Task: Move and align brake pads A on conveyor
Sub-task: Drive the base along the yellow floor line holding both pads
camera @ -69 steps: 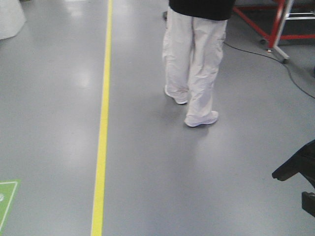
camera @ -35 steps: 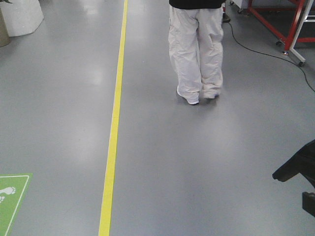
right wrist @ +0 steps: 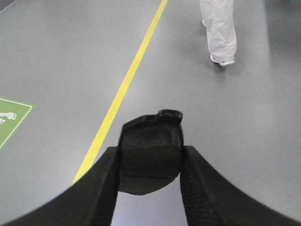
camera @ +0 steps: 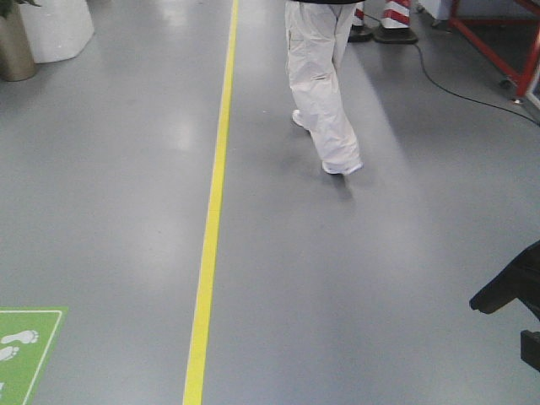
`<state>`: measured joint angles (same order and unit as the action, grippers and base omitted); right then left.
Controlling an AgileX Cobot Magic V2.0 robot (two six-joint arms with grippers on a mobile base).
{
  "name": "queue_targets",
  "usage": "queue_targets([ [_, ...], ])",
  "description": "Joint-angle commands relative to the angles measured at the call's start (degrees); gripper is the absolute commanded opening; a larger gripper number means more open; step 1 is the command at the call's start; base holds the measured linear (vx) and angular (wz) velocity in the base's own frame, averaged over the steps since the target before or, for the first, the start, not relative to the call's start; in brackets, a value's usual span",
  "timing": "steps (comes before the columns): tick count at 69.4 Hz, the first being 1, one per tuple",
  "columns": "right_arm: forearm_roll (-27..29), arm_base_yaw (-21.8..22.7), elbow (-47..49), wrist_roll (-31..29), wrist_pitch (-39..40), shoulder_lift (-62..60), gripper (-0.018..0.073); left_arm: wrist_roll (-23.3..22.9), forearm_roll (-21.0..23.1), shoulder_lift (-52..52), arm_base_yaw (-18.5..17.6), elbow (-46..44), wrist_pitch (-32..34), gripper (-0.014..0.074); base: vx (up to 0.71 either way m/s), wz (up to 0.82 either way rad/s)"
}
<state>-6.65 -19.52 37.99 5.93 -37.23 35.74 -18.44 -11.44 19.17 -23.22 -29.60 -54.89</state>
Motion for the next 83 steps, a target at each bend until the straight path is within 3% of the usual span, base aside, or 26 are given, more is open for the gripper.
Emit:
queue_targets([
  [1, -0.77, 0.05, 1.63, -0.21, 5.14, 0.1, -0.0004, -0.44, -0.88, 0.38, -0.16, -1.55, 4.57, -0.0006, 0.24, 0.25],
  [36, -0.77, 0.05, 1.63, -0.21, 5.08, 0.02, -0.0004, -0.44, -0.88, 0.38, -0.16, -1.55, 4.57, -0.0006, 0.38, 0.21],
  [83, -0.77, 0.05, 1.63, -0.21, 5.08, 0.02, -0.0004, -0.44, -0.88, 0.38, -0.16, -1.55, 4.57, -0.0006, 0.62, 0.0],
])
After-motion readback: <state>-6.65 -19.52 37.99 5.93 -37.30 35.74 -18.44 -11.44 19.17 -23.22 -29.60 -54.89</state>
